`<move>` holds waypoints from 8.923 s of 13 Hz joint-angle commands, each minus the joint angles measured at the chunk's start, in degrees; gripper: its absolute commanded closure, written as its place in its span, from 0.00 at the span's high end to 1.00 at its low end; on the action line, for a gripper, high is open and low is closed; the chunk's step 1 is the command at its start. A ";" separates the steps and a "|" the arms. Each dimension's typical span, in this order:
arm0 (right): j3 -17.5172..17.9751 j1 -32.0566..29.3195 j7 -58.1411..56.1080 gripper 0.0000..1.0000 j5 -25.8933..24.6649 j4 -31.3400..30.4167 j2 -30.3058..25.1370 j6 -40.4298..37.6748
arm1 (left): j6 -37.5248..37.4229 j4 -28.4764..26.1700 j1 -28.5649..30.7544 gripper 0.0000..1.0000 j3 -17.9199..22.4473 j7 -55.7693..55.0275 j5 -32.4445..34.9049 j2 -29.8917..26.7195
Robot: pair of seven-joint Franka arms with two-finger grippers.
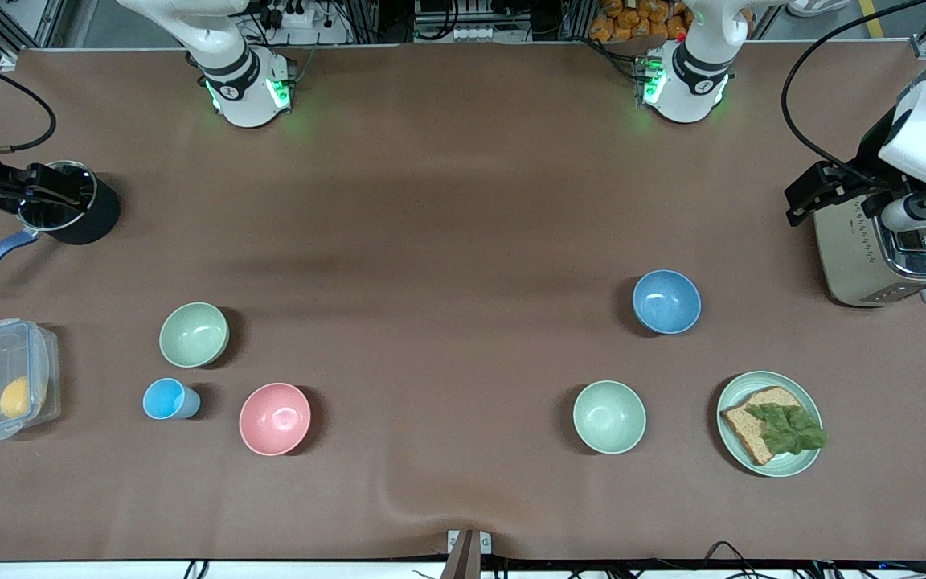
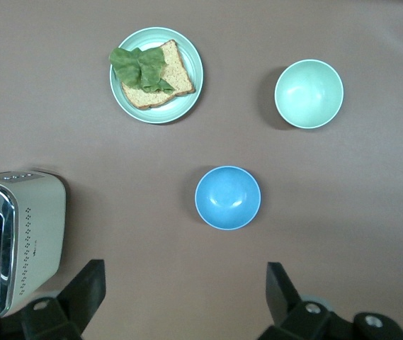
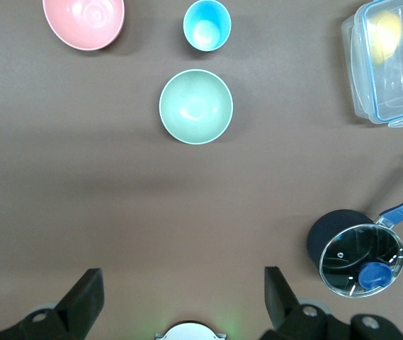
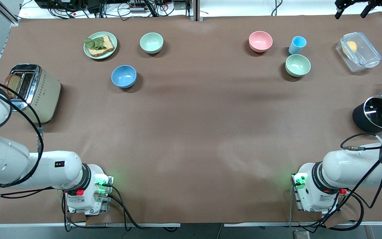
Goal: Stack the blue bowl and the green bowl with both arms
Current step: 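Reach the left gripper to the blue bowl while the right gripper reaches the green bowl, then grasp the blue bowl with the left gripper while the right gripper grasps the green bowl, then slide the green bowl with the right gripper while the left gripper slides the blue bowl, then lift the blue bowl with the left gripper over the green bowl, then lower the blue bowl into the green bowl with the left gripper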
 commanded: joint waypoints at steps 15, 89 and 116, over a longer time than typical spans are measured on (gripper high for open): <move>-1.46 -0.80 -4.62 1.00 4.38 1.82 26.28 9.93 | 37.63 -33.80 3.41 1.00 -0.16 0.46 0.12 10.42; -1.81 26.00 70.25 1.00 30.49 -3.37 37.12 44.92 | 24.05 -2.20 -16.97 0.00 -5.79 -38.64 -0.67 26.07; -6.28 35.06 80.01 1.00 29.78 -9.26 37.12 57.23 | 46.81 5.72 -33.41 0.00 0.45 -57.46 -0.67 41.90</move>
